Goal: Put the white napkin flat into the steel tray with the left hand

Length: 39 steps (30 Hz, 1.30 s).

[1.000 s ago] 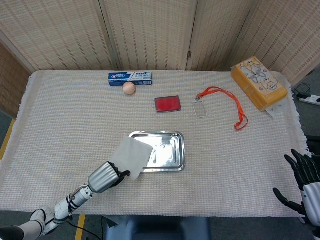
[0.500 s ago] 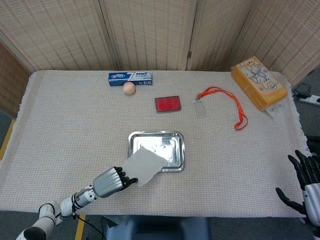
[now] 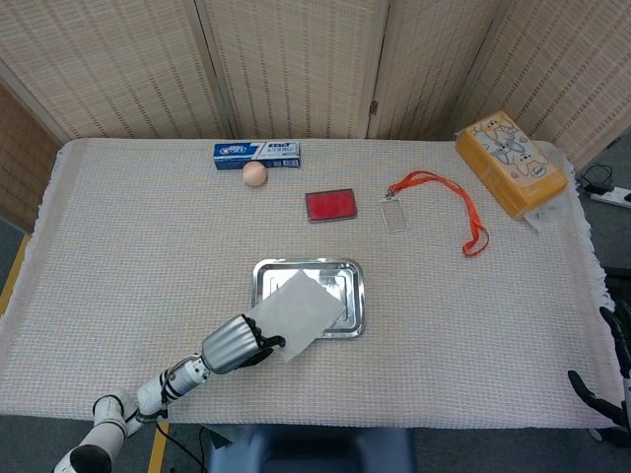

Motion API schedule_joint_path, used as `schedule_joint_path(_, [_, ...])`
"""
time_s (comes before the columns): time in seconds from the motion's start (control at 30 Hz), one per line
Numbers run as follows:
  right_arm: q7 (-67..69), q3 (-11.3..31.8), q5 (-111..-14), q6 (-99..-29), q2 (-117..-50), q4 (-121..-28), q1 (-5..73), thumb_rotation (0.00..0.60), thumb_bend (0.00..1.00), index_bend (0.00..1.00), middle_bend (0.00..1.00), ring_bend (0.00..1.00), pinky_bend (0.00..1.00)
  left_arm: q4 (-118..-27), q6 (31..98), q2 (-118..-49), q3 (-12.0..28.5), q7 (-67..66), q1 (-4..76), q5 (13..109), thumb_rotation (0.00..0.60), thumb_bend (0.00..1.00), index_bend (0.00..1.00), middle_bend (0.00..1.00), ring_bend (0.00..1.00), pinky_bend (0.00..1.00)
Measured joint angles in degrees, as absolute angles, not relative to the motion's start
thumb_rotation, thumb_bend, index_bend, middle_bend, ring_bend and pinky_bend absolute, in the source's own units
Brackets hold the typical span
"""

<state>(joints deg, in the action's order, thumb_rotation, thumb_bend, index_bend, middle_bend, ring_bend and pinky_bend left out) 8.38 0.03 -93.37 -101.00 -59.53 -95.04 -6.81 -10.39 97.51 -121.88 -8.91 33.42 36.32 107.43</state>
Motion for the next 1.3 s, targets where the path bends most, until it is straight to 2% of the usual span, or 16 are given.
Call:
schedule_joint_path(0.23, [9.25, 0.60, -91.12, -100.60, -59.23, -94.49, -7.66, 0.600, 0.31, 0.00, 0.00, 0.00, 0.00, -9.30, 93.33, -123.91, -6.48, 35.85, 37.92, 103.35, 0.600, 0.61, 0.43, 1.00, 1.00, 1.00])
schedule_joint_path(0.57, [9.84, 0.94, -91.05, -100.89, -59.08, -94.22, -8.28, 0.600, 0.31, 0.00, 0.00, 0.00, 0.00, -9.64, 82.54, -125.33, -6.71, 33.66, 39.29, 101.50, 0.600, 0.60, 0.31, 1.00, 1.00, 1.00])
schedule_joint_path(0.93, [9.80, 1.16, -91.15, -100.01, -59.17, -94.02, -8.13, 0.600, 0.31, 0.00, 0.00, 0.00, 0.00, -11.11, 81.97, -123.43, -6.12, 31.25, 39.15, 99.37, 0.600, 0.59, 0.22, 1.00, 1.00, 1.00])
schedule_joint_path(1.2, [9.37, 0.56, -92.92, -101.51, -59.24, -93.96, -9.03, 0.600, 0.31, 0.00, 0.00, 0.00, 0.00, -14.09, 77.86, -121.09, -5.79, 27.41, 38.62, 98.10, 0.600, 0.56, 0.05, 1.00, 1.00, 1.00])
schedule_joint_path(1.3, [9.41, 0.23, -93.63, -102.12, -59.23, -93.87, -9.45, 0.600, 0.31, 0.00, 0.00, 0.00, 0.00, -17.43, 76.94, -119.12, -5.62, 23.55, 38.49, 97.66, 0.600, 0.55, 0.04, 1.00, 1.00, 1.00])
